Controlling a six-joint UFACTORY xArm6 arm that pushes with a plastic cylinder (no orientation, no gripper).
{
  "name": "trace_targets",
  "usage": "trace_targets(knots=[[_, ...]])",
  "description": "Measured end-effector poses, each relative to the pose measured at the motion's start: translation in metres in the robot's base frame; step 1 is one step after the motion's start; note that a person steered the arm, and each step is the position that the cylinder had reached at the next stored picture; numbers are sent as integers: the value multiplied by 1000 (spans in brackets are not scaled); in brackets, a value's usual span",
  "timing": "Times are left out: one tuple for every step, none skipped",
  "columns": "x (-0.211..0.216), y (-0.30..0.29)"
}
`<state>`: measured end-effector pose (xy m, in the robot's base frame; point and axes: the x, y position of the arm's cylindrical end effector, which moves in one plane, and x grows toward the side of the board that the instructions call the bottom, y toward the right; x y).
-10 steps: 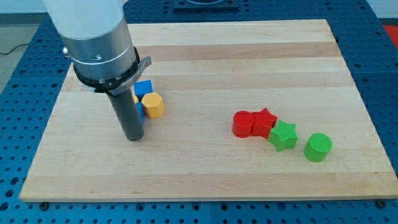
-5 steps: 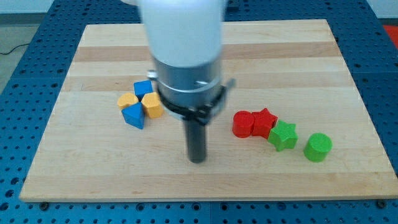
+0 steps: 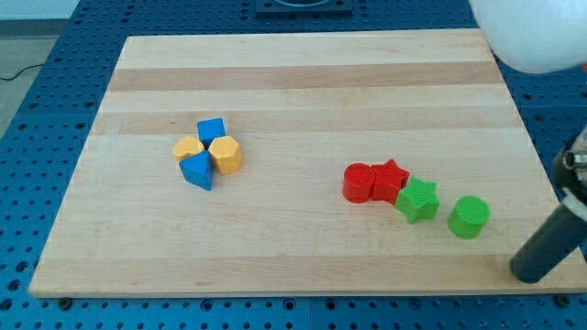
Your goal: Push the green circle into green star
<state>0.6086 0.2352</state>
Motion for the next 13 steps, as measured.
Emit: trace_targets(knots=[[-15, 1], [-20, -13], [-32, -25], [-41, -30], [-41, -40], [-41, -51], [-44, -56], [-45, -58], [-45, -55], [-45, -19], [-45, 8], [-45, -11], [-61, -17]])
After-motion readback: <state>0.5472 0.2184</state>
